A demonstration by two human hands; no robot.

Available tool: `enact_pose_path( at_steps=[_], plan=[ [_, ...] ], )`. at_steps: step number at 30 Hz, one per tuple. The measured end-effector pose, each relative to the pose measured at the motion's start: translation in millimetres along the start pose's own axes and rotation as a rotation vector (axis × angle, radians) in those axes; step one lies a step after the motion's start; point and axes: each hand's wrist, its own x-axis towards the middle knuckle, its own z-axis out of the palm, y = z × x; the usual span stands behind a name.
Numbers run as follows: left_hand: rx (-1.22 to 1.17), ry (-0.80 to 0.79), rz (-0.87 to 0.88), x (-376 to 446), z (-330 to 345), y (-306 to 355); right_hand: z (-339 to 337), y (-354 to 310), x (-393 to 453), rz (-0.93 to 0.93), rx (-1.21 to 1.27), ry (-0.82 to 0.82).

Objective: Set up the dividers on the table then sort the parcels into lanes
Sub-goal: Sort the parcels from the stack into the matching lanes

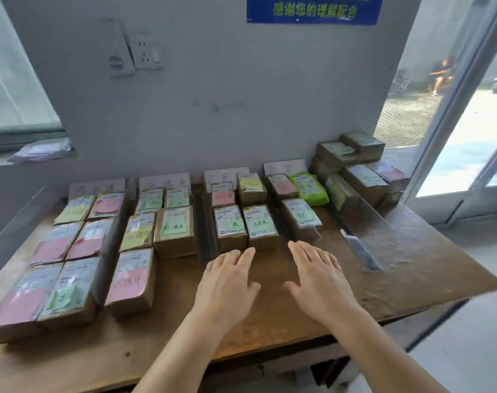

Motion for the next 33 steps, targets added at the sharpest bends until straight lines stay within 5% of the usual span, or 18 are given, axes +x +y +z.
enact_pose_path(
  at_steps=[15, 33],
  plan=[
    [0.008, -0.056, 0.245, 89.5, 65.5, 173.5, -54.9, 187.7, -8.4, 0.191, 0.0, 0.031],
    [-0.107, -0.052, 0.317, 277.4, 99.9, 237.5, -84.6, 314.5, 120.0, 0.35, 0.016, 0.062]
  ],
)
